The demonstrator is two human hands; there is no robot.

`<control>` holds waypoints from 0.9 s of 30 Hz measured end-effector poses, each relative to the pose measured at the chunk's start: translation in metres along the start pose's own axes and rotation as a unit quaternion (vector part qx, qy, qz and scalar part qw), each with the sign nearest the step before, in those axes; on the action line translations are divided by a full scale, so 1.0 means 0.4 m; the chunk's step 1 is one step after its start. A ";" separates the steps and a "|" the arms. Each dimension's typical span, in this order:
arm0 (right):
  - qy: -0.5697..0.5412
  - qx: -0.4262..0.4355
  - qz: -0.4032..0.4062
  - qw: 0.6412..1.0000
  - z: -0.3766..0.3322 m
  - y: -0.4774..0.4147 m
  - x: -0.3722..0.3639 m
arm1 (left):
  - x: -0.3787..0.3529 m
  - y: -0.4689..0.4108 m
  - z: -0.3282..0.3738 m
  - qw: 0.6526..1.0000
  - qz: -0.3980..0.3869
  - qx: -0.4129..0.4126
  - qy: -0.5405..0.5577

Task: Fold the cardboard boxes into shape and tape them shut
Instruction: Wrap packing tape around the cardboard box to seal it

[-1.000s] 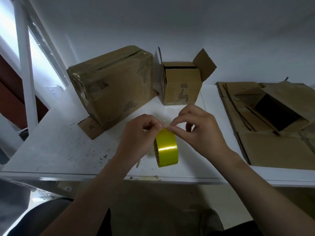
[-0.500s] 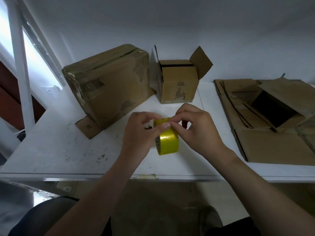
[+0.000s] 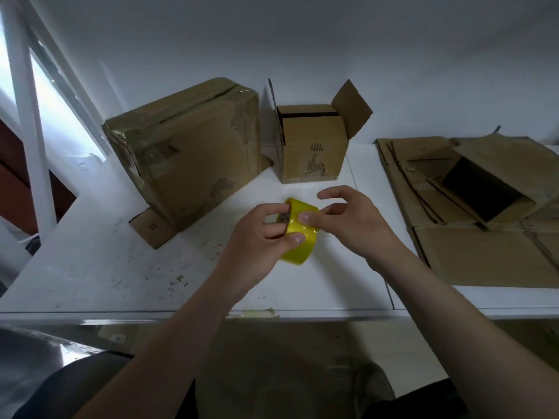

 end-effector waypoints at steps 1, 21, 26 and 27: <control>-0.048 -0.018 -0.024 0.998 0.012 -0.001 -0.007 | -0.003 -0.004 0.002 1.000 -0.008 -0.008 -0.009; 0.388 0.137 0.011 0.911 0.057 -0.064 -0.044 | 0.024 -0.022 -0.004 0.966 -0.018 -0.106 -0.234; 0.231 0.167 0.004 0.959 -0.061 -0.060 -0.105 | 0.175 -0.001 0.129 0.923 0.084 -0.222 -0.302; 0.208 0.170 -0.005 0.963 -0.088 -0.062 -0.124 | 0.224 -0.014 0.146 0.905 0.112 -0.231 -0.339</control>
Point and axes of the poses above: each hand's wrist, its own y-axis away from the middle knuckle, its own x-axis out of the back of the hand, z = x × y, the point moved 9 cm from there along -y, towards the middle knuckle, and after that the axes turned 3 degrees about x, right-handed, at the moved point
